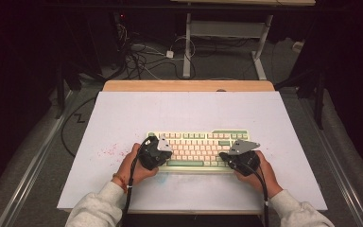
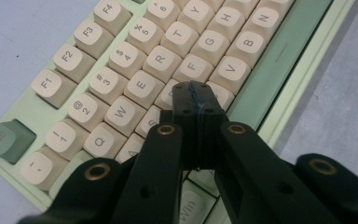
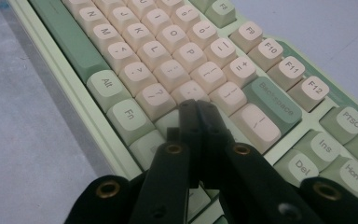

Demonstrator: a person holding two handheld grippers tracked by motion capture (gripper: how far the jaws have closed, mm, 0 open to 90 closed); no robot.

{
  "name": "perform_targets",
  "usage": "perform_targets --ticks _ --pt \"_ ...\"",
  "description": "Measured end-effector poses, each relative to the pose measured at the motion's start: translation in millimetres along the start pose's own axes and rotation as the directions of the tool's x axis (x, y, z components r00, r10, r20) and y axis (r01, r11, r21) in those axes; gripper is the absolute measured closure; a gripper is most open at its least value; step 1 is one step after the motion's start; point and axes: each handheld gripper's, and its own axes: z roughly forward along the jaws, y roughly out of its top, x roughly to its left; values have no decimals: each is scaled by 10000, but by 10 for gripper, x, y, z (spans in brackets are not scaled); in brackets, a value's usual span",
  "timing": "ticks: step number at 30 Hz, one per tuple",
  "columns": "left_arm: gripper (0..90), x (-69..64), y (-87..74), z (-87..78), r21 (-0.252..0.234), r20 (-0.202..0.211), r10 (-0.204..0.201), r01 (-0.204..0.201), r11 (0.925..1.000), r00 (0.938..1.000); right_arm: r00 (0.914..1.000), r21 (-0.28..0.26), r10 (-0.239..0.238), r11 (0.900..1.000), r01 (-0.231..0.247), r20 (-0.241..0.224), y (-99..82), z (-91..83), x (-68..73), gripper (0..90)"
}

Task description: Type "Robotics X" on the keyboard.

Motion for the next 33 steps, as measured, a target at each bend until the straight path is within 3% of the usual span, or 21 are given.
perform_targets --ticks 8,13,21,26,30,33 --pt "863 4 3 -91 -517 -330 -50 33 9987 9994 9997 -79 -133 9999 134 188 -10 -23 2 900" --pt "833 8 0 -152 -934 -540 -57 7 9956 9985 9998 -497 12 9988 -2 202 9 -102 -12 900" --pt "682 -18 -22 -201 -1350 -932 144 -269 9905 9955 9998 -1121 168 9936 -152 141 44 -226 -38 859" --pt "530 -20 -42 -216 -1609 -1272 23 -229 9867 9919 9995 -1373 172 9904 -136 248 60 -266 -49 727" --pt "361 -26 -40 -214 -1750 -1406 -276 26 9846 9897 9972 -1673 454 9853 -349 593 59 -278 -54 577" --pt "259 -34 -41 -216 -1829 -1595 -235 -62 9831 9869 9950 -1838 605 9819 -451 790 71 -277 -52 466"
